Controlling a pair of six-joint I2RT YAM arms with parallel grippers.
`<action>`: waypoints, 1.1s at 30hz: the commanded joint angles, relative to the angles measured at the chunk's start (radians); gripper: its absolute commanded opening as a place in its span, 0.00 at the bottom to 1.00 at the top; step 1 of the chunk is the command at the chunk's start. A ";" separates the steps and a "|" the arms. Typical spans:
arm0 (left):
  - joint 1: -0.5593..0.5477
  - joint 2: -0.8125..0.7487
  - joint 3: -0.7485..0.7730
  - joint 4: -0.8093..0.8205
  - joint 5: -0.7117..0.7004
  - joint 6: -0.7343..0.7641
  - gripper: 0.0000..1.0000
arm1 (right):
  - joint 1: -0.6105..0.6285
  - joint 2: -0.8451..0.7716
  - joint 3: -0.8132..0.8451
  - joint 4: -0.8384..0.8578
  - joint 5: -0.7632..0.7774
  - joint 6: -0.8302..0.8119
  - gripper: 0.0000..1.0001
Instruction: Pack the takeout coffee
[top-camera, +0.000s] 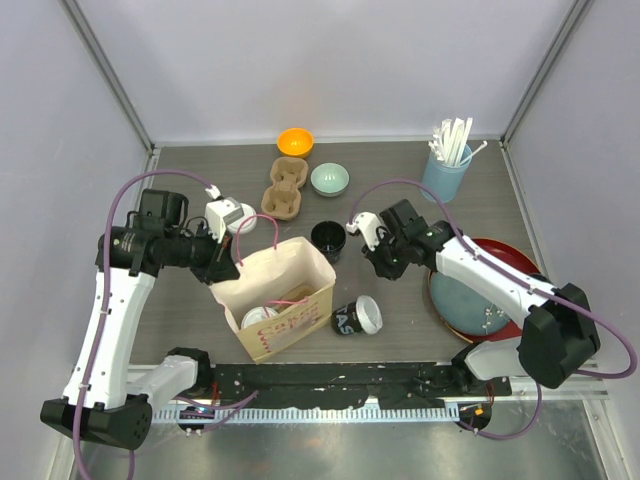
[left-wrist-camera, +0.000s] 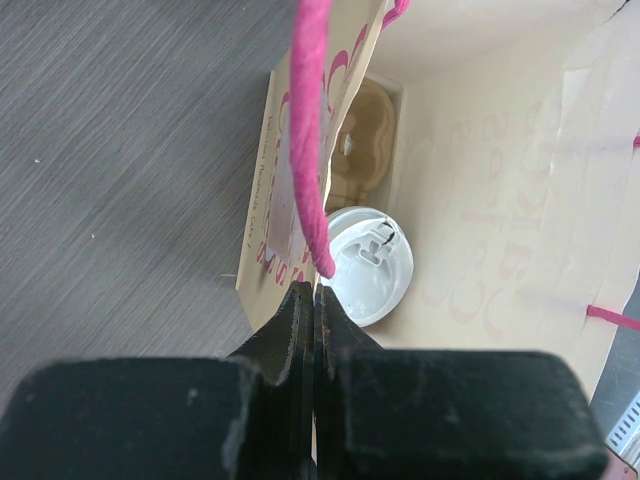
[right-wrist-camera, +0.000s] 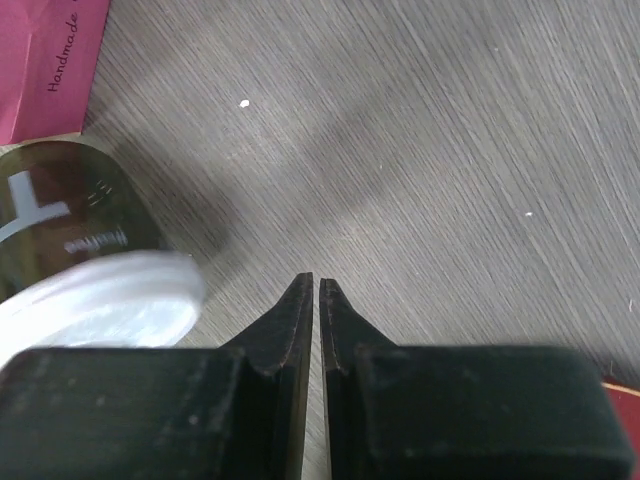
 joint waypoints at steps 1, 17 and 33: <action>-0.005 -0.004 0.034 -0.056 -0.003 0.012 0.00 | 0.009 -0.069 -0.005 0.031 0.045 0.048 0.12; -0.005 0.006 0.048 -0.059 -0.018 0.032 0.00 | 0.305 -0.253 0.006 -0.069 0.070 0.257 0.66; -0.005 -0.023 0.045 -0.060 -0.038 0.029 0.00 | 0.400 -0.206 -0.046 -0.304 -0.050 -0.278 0.73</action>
